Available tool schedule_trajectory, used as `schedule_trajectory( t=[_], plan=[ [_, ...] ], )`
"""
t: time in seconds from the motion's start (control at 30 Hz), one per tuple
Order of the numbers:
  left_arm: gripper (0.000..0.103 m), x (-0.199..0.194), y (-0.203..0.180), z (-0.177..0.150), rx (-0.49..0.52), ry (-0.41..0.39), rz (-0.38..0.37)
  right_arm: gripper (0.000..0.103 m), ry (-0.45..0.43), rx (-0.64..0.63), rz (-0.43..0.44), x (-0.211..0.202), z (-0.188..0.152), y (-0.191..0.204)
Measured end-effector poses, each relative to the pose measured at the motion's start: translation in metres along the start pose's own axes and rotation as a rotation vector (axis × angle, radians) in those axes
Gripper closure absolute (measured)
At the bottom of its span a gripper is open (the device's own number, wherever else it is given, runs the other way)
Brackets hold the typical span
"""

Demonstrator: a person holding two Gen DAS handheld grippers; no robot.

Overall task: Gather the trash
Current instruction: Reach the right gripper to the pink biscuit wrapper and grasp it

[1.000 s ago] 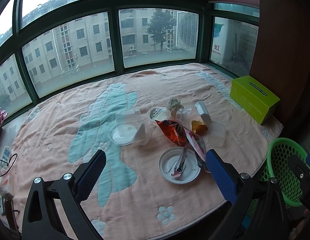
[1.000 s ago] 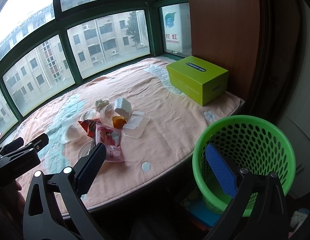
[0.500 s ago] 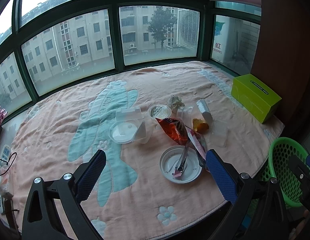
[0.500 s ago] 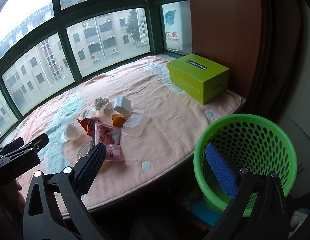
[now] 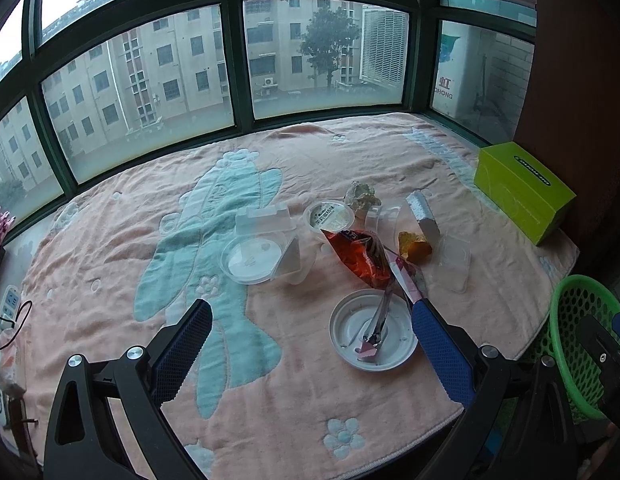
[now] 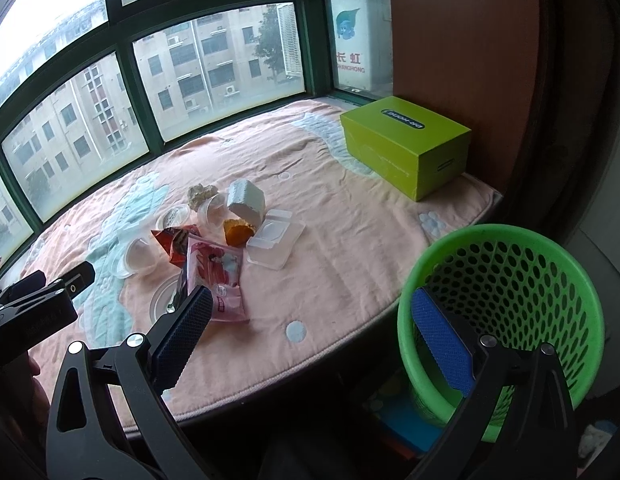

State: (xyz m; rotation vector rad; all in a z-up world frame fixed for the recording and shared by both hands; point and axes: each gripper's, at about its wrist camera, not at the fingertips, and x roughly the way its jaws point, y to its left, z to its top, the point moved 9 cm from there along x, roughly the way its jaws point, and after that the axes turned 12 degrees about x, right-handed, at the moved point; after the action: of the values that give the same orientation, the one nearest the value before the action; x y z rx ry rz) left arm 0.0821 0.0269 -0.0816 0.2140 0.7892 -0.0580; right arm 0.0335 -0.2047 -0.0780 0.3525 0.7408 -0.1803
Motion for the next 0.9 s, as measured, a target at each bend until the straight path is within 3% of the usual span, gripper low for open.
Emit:
schedule_trajectory(
  t=[0.9],
  plan=[
    [0.006, 0.062, 0.035, -0.006, -0.058, 0.128, 0.022, 0.005, 0.129, -0.087, 0.051, 0.066, -0.011, 0.044]
  ],
)
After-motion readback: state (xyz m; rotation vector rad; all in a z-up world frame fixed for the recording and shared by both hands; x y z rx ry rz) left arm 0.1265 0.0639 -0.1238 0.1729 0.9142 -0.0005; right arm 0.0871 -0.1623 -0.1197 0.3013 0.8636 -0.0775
